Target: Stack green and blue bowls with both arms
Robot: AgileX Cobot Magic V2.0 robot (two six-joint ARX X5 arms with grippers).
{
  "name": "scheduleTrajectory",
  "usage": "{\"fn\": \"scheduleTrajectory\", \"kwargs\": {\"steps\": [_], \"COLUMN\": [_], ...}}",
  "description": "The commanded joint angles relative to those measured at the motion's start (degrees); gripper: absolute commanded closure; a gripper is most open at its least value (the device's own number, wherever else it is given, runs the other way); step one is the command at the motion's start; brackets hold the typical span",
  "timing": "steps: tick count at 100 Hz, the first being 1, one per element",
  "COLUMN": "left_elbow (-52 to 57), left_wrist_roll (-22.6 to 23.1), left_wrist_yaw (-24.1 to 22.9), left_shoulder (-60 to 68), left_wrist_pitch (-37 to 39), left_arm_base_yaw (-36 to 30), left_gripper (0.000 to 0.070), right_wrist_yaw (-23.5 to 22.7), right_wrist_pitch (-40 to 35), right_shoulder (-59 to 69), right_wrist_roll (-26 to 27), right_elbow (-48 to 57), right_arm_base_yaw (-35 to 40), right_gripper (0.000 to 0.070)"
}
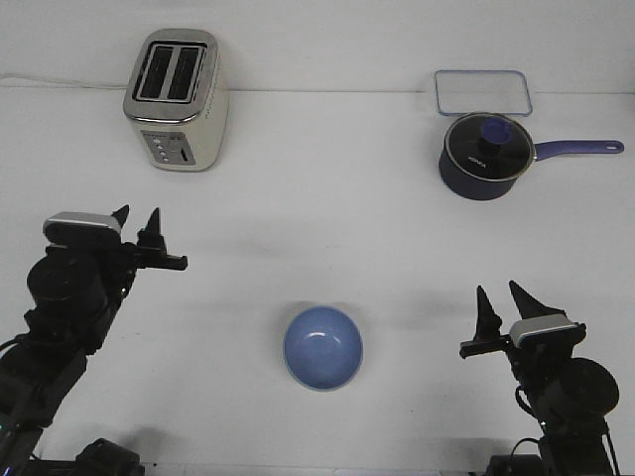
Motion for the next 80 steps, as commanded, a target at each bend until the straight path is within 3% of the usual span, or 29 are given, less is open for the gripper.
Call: {"fn": "scheduleTrajectory", "kwargs": {"steps": [1,7,8,30,43,80], "left_elbow": [-4.8,-12.1,-13.4,-36.7,-39.8,-39.6], "left_wrist_roll": [1.6,1.6,1.6,1.6,1.5,1.1], "left_wrist_yaw": [-0.4,-0.4,-0.4,-0.3,-0.3,-0.3], "left_shoulder": [-2.9,-8.2,-9.1,-28.6,-33.4,-34.4], "left_wrist_pitch": [2.7,7.7,8.6,25.8,24.4,25.0], "left_arm_base_yaw": [1.4,3.0,3.2,4.7,4.7,4.7], "left_gripper": [0.0694,0.0689,0.0689,0.0689,0.0689,0.0685], "right_wrist_yaw": [0.9,1.4,1.4,5.5,8.6,8.7], "right_wrist_pitch": [-0.2,-1.2,-1.5,-2.2,-2.4,-2.3], "right_shoulder": [-0.2,-0.8,-1.0,-6.4,-7.4,-7.5], "right_wrist_roll": [2.0,3.4,3.5,4.0,3.4,4.1], "right_elbow": [0.6,0.6,0.6,0.5,0.5,0.6], "right_arm_base_yaw": [0.0,0.0,0.0,0.0,0.0,0.0], "right_gripper": [0.0456,0.0694,0.07,0.0696,0.0696,0.0696]}}
